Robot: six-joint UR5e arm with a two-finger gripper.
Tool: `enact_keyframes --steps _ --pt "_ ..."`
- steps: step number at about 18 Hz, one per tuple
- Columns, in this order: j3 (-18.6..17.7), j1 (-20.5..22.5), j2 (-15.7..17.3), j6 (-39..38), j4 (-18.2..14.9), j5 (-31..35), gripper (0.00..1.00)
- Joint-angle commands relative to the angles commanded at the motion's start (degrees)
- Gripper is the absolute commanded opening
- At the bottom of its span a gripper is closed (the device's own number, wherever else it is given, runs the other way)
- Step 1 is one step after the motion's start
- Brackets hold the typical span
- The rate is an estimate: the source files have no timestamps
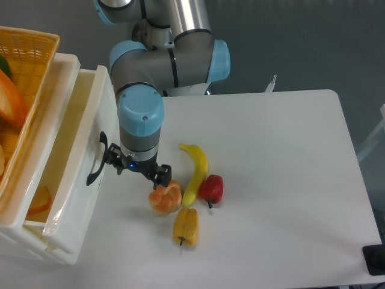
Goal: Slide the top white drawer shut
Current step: 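Push the drawer front with the gripper, sliding the drawer into the unit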
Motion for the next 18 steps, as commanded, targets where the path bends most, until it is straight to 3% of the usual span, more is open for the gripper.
enact_keyframes --steps 18 --pt "0.1 -1.8 0.3 -0.3 0.1 -0.6 1.00"
